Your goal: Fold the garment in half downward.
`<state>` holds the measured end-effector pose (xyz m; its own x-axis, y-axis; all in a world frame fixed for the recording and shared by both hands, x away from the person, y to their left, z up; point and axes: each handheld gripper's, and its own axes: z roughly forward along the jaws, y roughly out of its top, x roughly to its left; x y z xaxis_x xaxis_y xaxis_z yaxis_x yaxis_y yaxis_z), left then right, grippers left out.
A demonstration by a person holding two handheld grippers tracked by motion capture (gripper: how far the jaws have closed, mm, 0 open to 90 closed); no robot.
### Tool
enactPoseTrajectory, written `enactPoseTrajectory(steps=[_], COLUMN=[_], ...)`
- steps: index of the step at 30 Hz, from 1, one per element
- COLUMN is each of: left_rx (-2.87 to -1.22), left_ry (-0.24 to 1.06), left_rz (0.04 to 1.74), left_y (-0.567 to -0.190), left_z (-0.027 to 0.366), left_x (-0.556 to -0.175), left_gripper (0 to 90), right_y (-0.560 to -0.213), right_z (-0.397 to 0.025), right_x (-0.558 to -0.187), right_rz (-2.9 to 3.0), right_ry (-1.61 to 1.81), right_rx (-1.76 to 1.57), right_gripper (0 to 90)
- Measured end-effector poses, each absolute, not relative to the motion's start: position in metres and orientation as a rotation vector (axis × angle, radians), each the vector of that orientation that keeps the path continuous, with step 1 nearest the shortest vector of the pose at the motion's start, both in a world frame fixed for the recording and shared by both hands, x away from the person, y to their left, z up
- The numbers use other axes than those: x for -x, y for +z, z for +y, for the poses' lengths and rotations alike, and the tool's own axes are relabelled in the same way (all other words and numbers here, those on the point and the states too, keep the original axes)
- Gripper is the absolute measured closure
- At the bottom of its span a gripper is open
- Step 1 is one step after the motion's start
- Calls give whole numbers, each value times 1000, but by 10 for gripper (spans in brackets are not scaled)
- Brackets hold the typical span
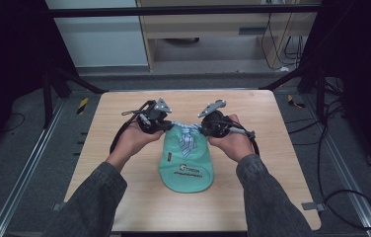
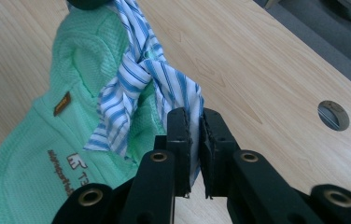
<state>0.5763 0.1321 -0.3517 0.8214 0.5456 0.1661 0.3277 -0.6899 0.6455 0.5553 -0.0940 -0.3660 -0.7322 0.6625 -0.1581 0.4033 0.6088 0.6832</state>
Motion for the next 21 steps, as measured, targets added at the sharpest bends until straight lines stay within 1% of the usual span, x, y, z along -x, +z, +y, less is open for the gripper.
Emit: enactPoseTrajectory(steps=[4,6,15,21], left_rx=[-2340,-2349,-2360,-2360], left_ry=[483,488,495,500], left_rz=[655,641,618,617], left_y=[-347,-347,-361,-367], left_z=[132,132,132,134], left_x=[-578,-577,-567,-565], left_gripper=[855,854,853,853], right_y=[-360,-359,-373,-377], right_z=[-95,-96,-95,-92], right_x=[-558,-558,-550,-548], right_rz=[2426,2420,2431,2439], right_ry=[922,920,893,879], right_rx=[-850,-852,-815,-798], right_gripper=[828,828,824,819])
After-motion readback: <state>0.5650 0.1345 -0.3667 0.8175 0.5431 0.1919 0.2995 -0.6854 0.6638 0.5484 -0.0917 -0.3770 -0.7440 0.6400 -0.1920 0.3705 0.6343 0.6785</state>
